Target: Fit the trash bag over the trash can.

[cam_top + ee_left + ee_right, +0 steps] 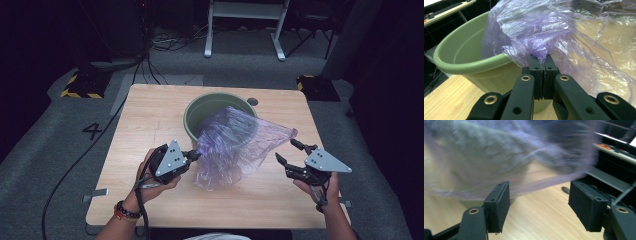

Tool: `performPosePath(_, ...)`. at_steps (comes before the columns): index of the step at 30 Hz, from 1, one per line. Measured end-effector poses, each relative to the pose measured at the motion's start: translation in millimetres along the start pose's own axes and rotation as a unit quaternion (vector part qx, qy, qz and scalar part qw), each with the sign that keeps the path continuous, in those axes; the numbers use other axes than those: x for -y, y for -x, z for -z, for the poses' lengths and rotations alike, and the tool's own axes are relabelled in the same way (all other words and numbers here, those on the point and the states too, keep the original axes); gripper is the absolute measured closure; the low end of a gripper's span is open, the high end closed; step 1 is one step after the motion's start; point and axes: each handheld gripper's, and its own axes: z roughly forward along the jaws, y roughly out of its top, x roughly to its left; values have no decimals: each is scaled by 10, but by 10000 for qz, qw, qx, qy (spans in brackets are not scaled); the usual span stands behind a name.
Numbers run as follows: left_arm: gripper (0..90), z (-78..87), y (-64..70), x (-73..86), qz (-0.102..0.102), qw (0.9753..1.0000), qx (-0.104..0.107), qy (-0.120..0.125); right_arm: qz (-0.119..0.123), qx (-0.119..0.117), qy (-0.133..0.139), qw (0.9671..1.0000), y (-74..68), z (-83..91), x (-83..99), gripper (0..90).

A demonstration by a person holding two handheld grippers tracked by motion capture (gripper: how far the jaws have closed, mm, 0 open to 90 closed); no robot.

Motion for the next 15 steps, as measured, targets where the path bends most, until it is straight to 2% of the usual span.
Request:
performPosePath(2, 886, -3, -11, 13, -27, 10000, -6, -36, -78, 106, 43, 9999, 64, 2, -4, 328)
performPosePath(8, 886, -18, -52, 62, 18, 9999, 31, -120, -222, 128, 147, 9996, 152, -11, -8, 292)
performPosePath(13, 885, -51, -90, 132, 177, 9997, 81, -168, -286, 264, 273, 9989, 188, -27, -46, 253)
performPosePath(15, 882, -57, -100, 149, 206, 9996, 90, -175, -341, 248, 342, 9985, 208, -37, -65, 248)
